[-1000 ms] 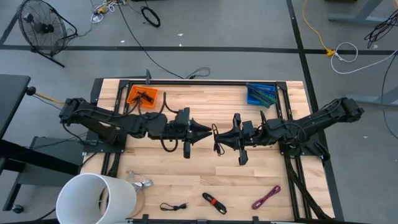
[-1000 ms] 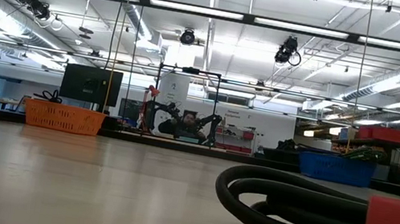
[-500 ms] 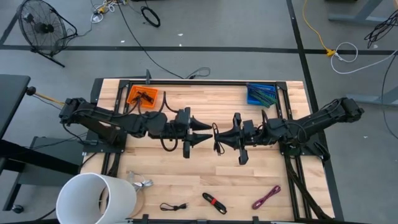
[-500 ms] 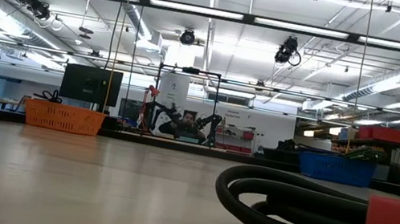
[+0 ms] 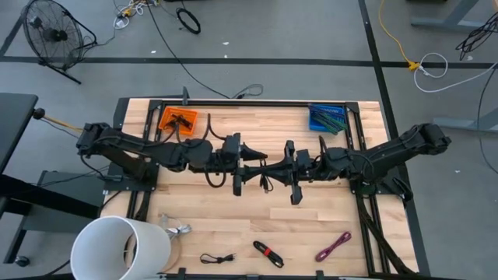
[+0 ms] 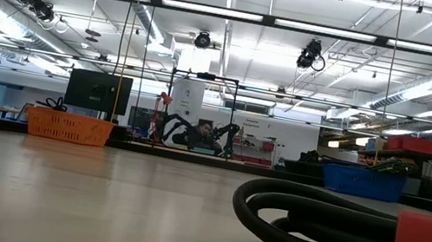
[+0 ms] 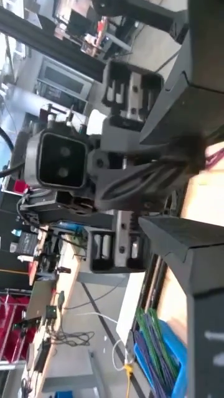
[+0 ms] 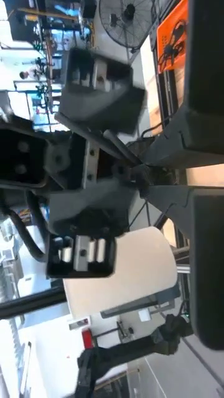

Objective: Pick & Place USB Port
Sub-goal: Put the black charger cable into the orange bin

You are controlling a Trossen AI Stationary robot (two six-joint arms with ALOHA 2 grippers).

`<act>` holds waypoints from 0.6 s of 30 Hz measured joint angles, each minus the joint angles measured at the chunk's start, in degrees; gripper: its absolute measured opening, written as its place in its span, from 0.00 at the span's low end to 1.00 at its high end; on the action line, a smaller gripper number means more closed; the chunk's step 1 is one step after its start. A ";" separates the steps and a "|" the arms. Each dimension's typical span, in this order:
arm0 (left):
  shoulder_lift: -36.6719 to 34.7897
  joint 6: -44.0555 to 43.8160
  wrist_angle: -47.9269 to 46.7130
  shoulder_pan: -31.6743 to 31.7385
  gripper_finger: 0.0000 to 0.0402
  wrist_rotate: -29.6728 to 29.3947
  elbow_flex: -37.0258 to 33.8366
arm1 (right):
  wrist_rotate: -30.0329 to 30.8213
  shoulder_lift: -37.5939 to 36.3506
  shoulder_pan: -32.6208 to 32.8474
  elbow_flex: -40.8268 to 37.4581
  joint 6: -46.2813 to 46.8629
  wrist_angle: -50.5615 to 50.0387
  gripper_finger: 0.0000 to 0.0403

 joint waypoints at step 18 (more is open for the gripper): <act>0.41 4.34 -1.19 1.34 0.03 1.99 0.07 | 0.75 1.89 -1.70 2.64 -0.04 -5.91 0.10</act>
